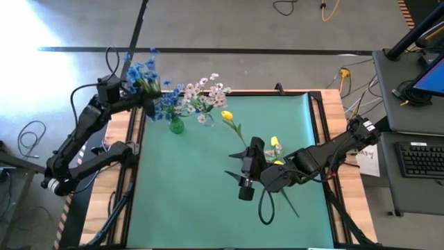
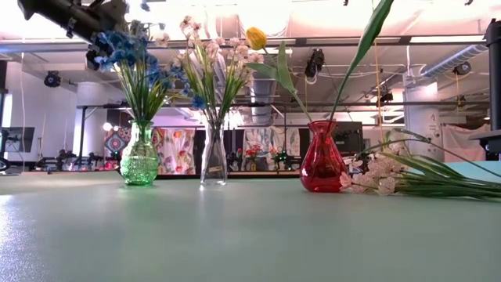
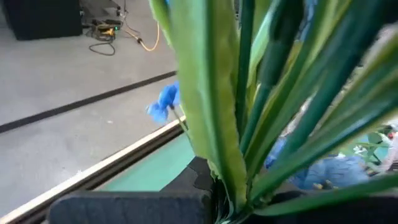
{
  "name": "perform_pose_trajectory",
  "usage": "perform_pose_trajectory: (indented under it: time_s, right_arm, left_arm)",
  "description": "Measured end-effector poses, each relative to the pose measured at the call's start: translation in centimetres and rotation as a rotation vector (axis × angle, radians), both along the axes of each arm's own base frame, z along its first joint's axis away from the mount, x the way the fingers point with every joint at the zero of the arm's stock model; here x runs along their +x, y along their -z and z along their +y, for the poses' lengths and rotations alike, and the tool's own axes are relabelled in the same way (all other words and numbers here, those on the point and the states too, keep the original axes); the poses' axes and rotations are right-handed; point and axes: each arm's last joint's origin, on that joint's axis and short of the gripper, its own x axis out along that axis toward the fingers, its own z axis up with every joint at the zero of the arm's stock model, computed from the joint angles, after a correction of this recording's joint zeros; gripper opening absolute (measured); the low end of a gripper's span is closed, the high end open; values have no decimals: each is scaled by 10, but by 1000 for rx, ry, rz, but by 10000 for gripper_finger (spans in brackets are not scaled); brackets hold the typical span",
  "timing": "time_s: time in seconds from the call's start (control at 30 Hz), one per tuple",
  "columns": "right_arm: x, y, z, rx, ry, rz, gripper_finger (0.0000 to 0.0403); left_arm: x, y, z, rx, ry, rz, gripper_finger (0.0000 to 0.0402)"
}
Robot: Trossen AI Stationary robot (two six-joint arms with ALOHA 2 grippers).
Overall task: Sort flowers into vase by color
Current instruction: Put the blue flowers into the green vase
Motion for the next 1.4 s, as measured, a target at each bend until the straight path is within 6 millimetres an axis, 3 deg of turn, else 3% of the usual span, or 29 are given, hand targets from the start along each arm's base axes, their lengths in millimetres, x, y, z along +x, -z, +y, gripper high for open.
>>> perform_pose_trajectory:
  time_s: [0.33, 0.83, 1.4]
  right_arm:
    - [0, 0, 0, 1, 1, 0, 233]
    - [0, 0, 0, -1, -1, 0, 233]
    - [0, 0, 0, -3, -1, 1, 233]
  left_arm:
    - [3, 14, 3, -40, 5, 12, 0]
    - [9, 14, 0, 145, 151, 109, 0]
    - [10, 34, 2, 118, 160, 140, 0]
